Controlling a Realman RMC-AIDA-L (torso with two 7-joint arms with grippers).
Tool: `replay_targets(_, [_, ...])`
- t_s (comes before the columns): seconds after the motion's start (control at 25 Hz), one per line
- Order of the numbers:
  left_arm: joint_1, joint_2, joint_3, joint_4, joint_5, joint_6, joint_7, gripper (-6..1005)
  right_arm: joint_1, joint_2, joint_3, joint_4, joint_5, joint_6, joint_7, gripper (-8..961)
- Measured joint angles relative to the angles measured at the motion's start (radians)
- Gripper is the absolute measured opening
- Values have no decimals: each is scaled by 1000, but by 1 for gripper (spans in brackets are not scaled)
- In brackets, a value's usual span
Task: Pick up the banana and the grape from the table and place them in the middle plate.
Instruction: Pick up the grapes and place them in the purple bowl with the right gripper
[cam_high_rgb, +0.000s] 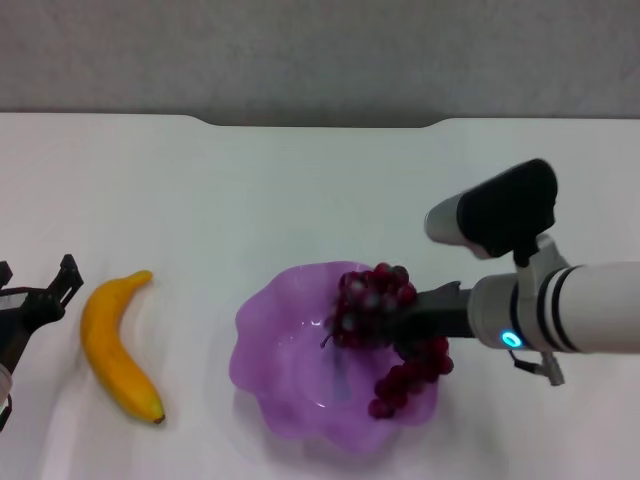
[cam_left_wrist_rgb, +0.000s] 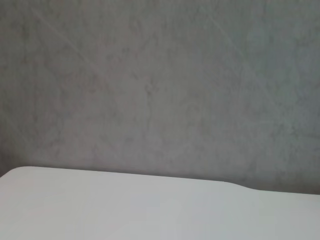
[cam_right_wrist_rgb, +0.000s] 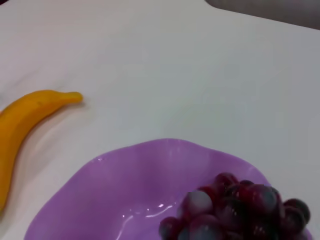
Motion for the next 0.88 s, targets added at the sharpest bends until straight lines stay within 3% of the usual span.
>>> replay_targets(0.52, [-3, 0, 0, 4, 0, 0, 0, 891, 11, 2, -67, -50, 19, -77, -43, 316])
replay_targets(0.88, [0, 0, 0, 4, 0, -1, 0, 891, -2, 1, -110, -46, 21, -155, -106, 368])
